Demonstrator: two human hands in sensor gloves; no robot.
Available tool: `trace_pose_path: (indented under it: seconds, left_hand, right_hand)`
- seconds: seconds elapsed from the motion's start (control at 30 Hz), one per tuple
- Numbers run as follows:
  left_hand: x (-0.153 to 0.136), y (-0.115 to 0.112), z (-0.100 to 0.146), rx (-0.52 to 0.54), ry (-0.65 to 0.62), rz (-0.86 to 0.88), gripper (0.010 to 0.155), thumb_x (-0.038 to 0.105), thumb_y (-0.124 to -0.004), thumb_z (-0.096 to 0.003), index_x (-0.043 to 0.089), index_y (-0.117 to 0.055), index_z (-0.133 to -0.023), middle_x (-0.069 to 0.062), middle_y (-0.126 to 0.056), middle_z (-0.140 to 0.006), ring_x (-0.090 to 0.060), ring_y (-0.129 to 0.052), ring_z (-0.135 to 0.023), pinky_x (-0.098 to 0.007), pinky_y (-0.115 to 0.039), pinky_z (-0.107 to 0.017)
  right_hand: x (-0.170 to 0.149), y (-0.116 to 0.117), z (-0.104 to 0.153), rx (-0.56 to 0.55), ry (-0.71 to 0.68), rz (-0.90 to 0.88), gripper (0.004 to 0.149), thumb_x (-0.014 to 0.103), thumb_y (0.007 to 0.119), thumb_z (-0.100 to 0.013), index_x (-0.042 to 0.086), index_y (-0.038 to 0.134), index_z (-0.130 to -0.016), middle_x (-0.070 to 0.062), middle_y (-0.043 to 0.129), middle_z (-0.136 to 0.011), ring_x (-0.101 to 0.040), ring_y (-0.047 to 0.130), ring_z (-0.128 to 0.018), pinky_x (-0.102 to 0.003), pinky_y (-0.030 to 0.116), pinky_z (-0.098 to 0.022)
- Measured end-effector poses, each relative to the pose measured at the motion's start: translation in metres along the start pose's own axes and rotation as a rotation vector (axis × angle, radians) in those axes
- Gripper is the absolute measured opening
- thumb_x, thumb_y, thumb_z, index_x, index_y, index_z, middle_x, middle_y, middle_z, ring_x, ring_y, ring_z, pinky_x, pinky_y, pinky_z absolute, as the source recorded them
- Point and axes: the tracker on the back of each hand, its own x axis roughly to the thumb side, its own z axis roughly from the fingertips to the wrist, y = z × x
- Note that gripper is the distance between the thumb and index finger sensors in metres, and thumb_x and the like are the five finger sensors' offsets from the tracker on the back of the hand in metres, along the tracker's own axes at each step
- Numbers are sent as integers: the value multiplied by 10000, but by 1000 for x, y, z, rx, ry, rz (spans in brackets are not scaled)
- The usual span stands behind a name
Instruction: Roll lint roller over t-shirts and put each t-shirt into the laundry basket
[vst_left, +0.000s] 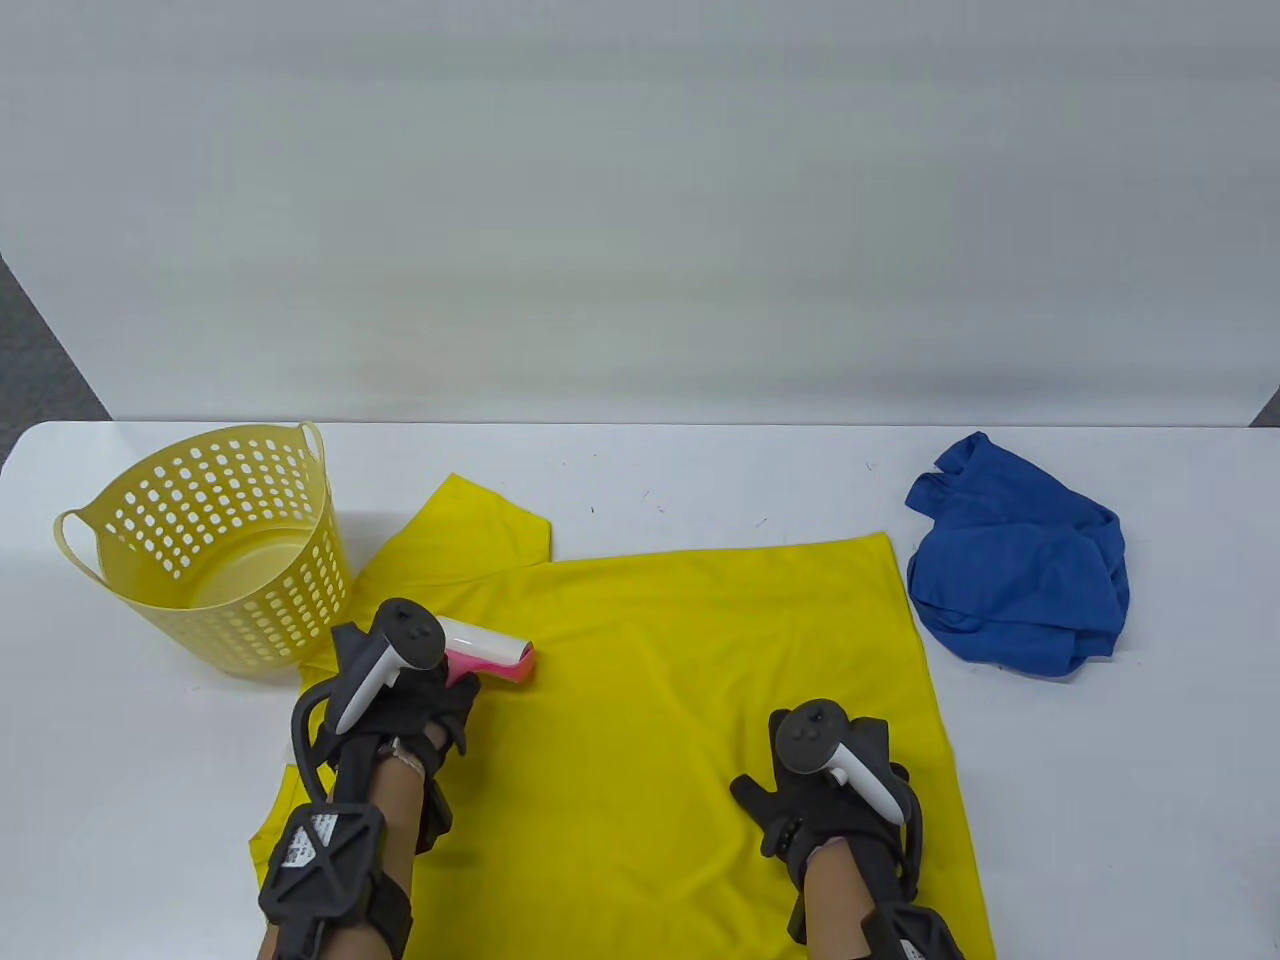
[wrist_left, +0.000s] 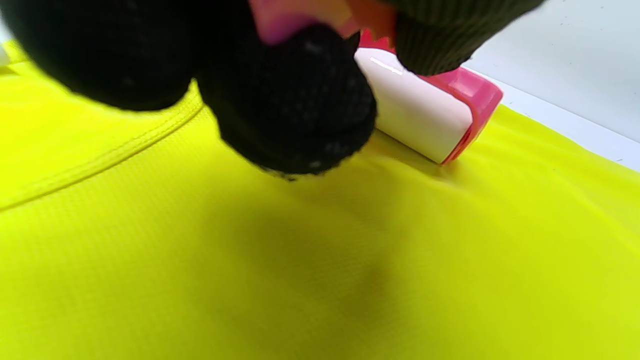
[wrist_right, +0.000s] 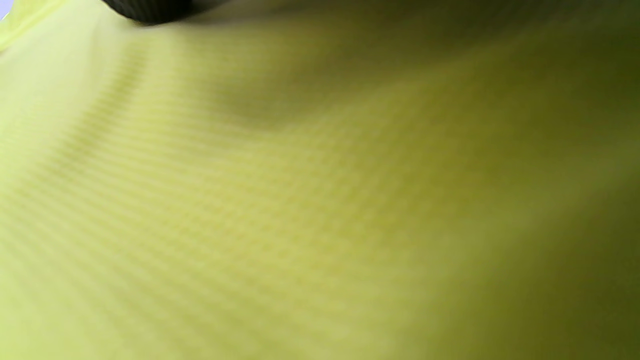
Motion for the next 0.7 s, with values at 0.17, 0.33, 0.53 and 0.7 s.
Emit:
trace_pose_path:
  seconds: [0.17, 0.33, 0.53, 0.7]
  left_hand:
    - [-26, -5, 22, -7, -56, -75, 678, 602, -666, -528, 243, -499, -1078, -20, -957, -635, -92, -1038, -250, -402, -893, -210]
    - [-64, -12, 54, -43, -87, -80, 678, 599, -681, -528, 236, -516, -1076, -26, -968, -621, -99, -1040, -239, -406, -893, -203]
    - [-94, -23, 79, -45, -96, -67, 677, 598, -692, -525, 232, -530, -1071, -27, -975, -611, -103, -1043, -232, -409, -894, -200]
    - [-100, -31, 90, 53, -109, -84, 664, 604, -690, -522, 239, -552, -1059, -24, -973, -630, -108, -1045, -252, -412, -892, -228]
  right_hand:
    - [1, 0, 0, -1, 0, 2, 759, 576, 549, -517, 278, 29, -983, -166, -174, -984, -496, -197, -831, -749, -33, -509]
    - [1, -1, 1, -7, 6, 16, 757, 573, 553, -517, 275, 42, -988, -170, -155, -997, -504, -172, -847, -752, -10, -525]
    - [1, 0, 2, -9, 12, 28, 750, 567, 555, -517, 274, 53, -991, -172, -138, -1004, -506, -150, -859, -753, 12, -537]
    - [0, -1, 3, -12, 7, 21, 736, 542, 569, -521, 271, 77, -997, -176, -117, -1013, -506, -130, -868, -752, 28, -544]
